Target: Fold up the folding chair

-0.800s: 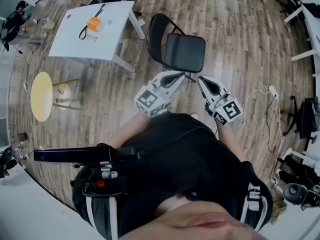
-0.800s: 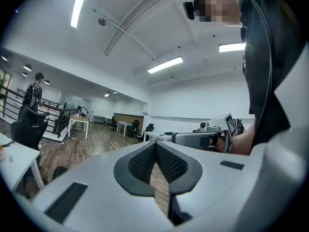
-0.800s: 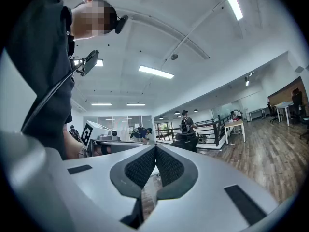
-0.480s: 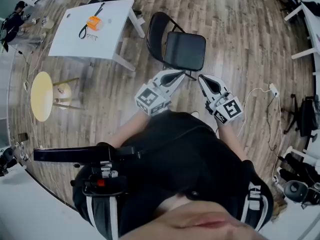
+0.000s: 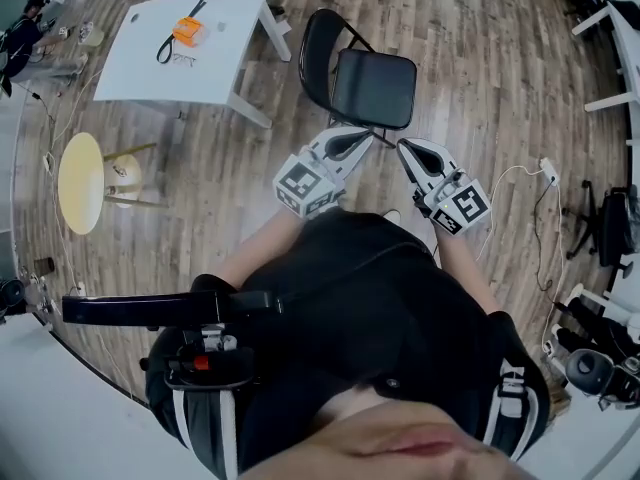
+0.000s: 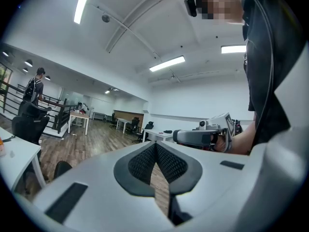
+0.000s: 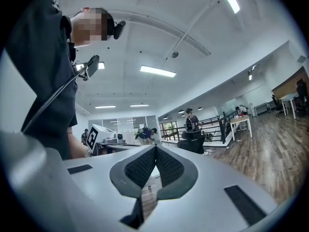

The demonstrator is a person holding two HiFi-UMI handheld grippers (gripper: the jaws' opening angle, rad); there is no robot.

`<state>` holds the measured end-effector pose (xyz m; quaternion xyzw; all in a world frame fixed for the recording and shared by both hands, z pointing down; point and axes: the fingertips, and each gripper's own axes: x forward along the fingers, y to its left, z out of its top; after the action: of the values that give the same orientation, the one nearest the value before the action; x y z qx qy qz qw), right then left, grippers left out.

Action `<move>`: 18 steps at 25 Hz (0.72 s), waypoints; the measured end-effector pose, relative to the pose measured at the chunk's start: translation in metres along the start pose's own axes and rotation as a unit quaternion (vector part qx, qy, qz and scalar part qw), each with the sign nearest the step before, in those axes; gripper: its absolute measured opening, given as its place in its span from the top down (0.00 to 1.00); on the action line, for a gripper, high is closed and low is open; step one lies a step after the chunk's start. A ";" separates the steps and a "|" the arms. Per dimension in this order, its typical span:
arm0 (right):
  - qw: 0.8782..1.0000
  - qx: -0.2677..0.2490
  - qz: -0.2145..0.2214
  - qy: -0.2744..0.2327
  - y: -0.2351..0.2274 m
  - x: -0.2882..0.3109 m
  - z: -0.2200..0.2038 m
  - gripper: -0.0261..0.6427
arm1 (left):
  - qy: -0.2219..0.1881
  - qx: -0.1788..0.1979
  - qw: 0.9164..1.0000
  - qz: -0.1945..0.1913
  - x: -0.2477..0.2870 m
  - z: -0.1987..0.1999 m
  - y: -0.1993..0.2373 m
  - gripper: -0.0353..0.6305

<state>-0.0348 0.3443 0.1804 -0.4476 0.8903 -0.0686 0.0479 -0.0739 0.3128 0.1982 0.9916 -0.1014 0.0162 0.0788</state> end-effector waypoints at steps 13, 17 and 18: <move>1.000 0.007 -0.014 0.026 0.015 0.062 -0.034 0.95 | 0.005 -0.023 1.000 0.009 -0.040 -0.014 0.049 0.94; 0.999 0.006 -0.026 0.028 0.010 0.079 -0.037 0.95 | 0.012 -0.021 1.000 0.006 -0.048 -0.016 0.070 0.94; 0.999 0.005 -0.030 0.027 0.007 0.081 -0.036 0.95 | 0.013 -0.021 1.000 0.006 -0.048 -0.016 0.075 0.94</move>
<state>-0.0943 0.2860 0.2132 -0.4715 0.8772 -0.0870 0.0238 -0.1367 0.2526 0.2227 0.9888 -0.1064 0.0278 0.1011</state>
